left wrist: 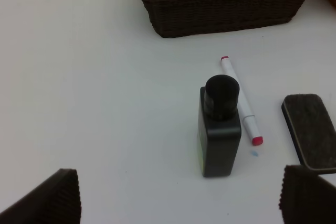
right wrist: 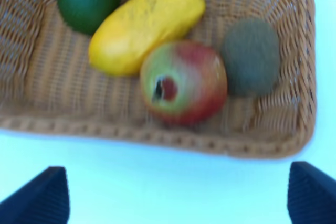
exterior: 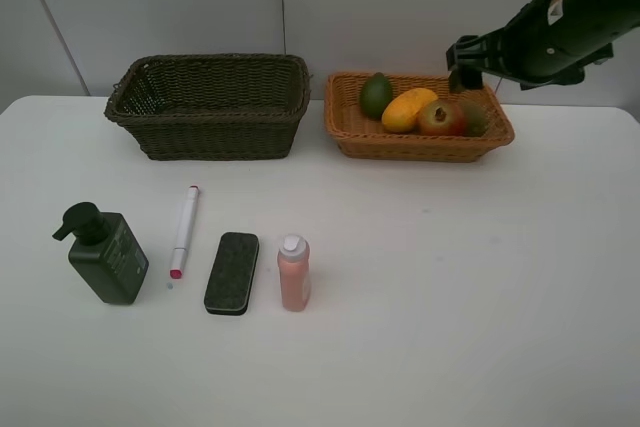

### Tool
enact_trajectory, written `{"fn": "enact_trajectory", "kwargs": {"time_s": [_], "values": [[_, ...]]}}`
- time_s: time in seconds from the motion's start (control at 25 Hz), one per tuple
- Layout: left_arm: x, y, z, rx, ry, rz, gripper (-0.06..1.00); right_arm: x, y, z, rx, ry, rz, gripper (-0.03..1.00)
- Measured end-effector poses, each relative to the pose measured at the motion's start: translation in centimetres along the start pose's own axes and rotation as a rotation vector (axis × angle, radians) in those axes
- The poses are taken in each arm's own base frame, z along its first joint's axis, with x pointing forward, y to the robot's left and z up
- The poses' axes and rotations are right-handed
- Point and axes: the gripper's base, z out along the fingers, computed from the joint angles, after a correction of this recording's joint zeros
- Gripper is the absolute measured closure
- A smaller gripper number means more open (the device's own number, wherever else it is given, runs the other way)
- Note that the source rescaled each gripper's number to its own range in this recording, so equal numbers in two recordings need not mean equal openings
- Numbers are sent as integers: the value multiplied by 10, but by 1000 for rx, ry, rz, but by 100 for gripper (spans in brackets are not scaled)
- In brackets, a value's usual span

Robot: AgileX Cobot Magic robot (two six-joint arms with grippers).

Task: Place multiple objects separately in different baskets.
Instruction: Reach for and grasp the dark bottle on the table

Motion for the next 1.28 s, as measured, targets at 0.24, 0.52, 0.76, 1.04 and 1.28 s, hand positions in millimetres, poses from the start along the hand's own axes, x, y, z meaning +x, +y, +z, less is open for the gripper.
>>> {"fn": "enact_trajectory", "kwargs": {"time_s": [0.24,0.52,0.76,1.04,1.28], "values": [[0,0,0,0,0,0,-6,41,-11,-71,-80,-40,-93,-3],[0,0,0,0,0,0,-6,91,-24,-138,-143,-56,-100,-3],[0,0,0,0,0,0,-6,131,-37,-187,-159,-145,-81,-3],[0,0,0,0,0,0,-6,174,-51,-225,-141,-187,-78,-3],[0,0,0,0,0,0,-6,209,-58,-234,-119,-264,-63,-3]]}}
